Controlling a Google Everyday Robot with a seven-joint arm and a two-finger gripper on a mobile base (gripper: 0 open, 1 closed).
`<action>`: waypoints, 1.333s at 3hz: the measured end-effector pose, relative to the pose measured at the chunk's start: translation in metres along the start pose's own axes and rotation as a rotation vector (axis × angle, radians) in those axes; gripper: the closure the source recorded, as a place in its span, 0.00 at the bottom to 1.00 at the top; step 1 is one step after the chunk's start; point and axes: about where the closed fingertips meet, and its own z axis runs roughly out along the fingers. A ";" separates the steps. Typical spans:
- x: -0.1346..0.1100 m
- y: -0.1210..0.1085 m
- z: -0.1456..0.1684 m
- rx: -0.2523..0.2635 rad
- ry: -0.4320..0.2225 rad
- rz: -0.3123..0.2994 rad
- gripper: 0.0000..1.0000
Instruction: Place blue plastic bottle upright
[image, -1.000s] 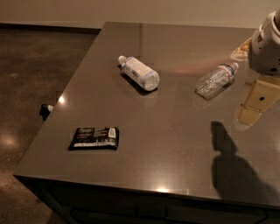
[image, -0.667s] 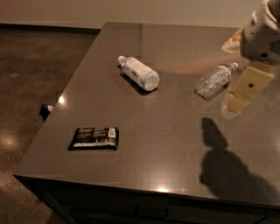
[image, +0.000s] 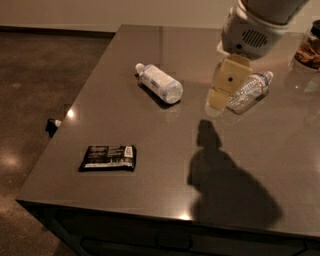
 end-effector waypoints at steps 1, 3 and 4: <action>-0.041 -0.023 0.031 -0.006 0.030 0.045 0.00; -0.131 -0.079 0.090 -0.056 0.046 0.184 0.00; -0.169 -0.101 0.123 -0.080 0.039 0.267 0.00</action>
Offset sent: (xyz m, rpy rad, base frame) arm 0.1293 0.1148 -0.0334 -0.0246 0.1268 -0.1695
